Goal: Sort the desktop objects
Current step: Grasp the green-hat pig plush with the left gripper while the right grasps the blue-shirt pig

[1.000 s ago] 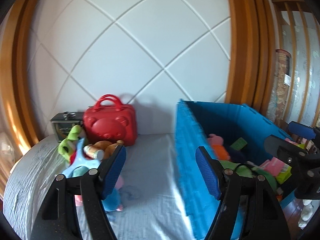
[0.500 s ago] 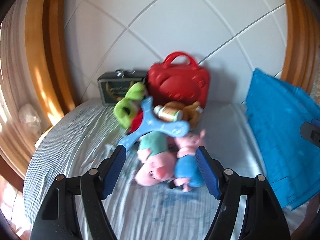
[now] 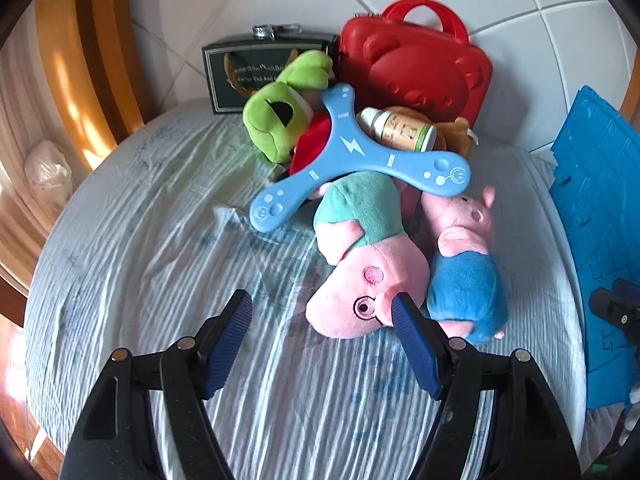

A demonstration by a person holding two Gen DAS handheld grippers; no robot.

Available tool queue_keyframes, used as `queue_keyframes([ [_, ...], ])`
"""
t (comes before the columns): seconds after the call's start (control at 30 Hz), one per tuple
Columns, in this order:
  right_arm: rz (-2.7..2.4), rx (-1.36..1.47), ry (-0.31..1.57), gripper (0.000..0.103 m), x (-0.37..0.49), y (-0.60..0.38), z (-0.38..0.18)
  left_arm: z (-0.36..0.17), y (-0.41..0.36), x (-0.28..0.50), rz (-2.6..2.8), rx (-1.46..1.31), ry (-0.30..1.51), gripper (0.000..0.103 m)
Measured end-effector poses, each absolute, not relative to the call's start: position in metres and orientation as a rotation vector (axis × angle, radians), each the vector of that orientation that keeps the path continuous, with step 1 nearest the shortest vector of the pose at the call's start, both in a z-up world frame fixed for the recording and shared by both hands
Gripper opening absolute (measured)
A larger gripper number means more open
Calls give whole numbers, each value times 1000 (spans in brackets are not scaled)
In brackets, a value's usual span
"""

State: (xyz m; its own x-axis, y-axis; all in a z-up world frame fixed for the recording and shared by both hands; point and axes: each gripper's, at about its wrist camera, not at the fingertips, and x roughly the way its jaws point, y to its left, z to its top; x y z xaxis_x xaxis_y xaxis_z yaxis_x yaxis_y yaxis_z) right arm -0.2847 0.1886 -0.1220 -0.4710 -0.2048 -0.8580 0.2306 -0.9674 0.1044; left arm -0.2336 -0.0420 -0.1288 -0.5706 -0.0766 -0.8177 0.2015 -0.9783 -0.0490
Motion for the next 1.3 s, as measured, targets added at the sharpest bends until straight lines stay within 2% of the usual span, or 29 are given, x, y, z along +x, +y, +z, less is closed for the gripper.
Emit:
queue_keyframes([
  [0.27,-2400,1603,21,103,-333,179,-167,-167,-36,-298,-2601,1492,146,72],
  [0.53,-2382,1615,-3,103,-360,165,-175,-202,-16,-361,-2592,1652,157,72],
  [0.57,-2379,1620,-3,103,-362,163,-176,-210,-14,-367,-2584,1684,180,73],
  [0.6,-2375,1626,-1,103,-364,161,-177,-215,-13,-371,-2569,1691,171,80],
  [0.63,-2365,1635,8,103,-366,158,-180,-219,-13,-374,-2569,1686,159,83],
  [0.7,-2357,1640,19,103,-368,153,-183,-222,-18,-373,-2586,1688,183,84],
  [0.9,-2320,1661,-3,103,-367,147,-189,-217,-28,-349,-2638,1674,187,72],
  [1.13,-2250,1690,-8,103,-362,134,-201,-212,-46,-307,-2620,1661,118,72],
  [1.3,-2181,1724,-41,103,-371,118,-219,-210,-46,-308,-2624,1635,30,72],
])
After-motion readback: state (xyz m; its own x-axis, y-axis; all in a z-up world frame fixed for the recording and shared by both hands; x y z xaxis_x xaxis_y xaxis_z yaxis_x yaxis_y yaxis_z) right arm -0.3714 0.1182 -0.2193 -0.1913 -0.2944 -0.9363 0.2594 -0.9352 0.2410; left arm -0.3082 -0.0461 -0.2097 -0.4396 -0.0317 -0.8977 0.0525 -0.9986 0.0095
